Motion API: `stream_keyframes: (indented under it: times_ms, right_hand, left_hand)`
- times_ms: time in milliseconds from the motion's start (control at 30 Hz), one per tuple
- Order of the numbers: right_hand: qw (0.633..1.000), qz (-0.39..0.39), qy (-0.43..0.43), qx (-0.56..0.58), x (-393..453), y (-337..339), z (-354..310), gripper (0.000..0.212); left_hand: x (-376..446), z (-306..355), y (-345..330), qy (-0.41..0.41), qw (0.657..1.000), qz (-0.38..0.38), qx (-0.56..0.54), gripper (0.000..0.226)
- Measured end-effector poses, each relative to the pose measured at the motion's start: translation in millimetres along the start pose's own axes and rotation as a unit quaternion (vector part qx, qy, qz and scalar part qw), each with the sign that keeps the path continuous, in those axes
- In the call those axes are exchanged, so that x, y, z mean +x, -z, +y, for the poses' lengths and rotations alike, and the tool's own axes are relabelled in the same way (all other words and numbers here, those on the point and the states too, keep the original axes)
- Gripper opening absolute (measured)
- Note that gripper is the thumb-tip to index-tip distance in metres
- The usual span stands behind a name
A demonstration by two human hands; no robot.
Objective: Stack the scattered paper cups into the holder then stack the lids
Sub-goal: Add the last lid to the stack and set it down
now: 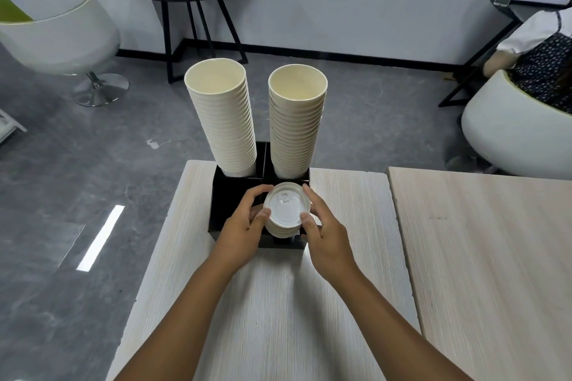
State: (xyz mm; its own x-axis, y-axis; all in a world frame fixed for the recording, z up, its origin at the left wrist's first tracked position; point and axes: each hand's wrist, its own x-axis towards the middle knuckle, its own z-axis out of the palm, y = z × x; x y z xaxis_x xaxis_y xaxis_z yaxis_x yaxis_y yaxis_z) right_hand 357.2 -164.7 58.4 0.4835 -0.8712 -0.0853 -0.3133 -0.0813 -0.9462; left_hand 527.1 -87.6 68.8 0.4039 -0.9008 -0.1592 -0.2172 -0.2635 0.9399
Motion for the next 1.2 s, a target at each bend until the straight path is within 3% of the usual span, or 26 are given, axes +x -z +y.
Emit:
stream_keyframes:
  times_ms: [233,467,700,933,1200]
  right_hand:
    - [0.999,0.02,-0.021,-0.046,2.7,-5.2,4.5,0.053]
    - [0.987,-0.011,-0.001,-0.161,4.2,-9.9,3.0,0.059]
    - [0.975,-0.048,-0.004,-0.217,14.3,-7.1,2.0,0.09]
    - [0.961,-0.053,0.02,-0.271,23.0,-3.1,-3.7,0.088]
    - [0.95,-0.079,0.031,-0.3,32.5,-4.6,-6.2,0.083]
  left_hand:
    - [4.3,-4.5,-0.7,-0.024,0.997,0.037,0.068,0.041]
    - [10.6,-14.9,-1.1,-0.042,0.985,0.044,0.164,0.047]
    - [18.7,-14.1,-0.1,-0.029,0.981,0.026,0.189,0.061]
    - [18.4,-17.9,5.6,-0.028,0.981,0.01,0.19,0.075]
    - [24.9,-21.8,5.5,-0.033,0.976,0.008,0.213,0.074]
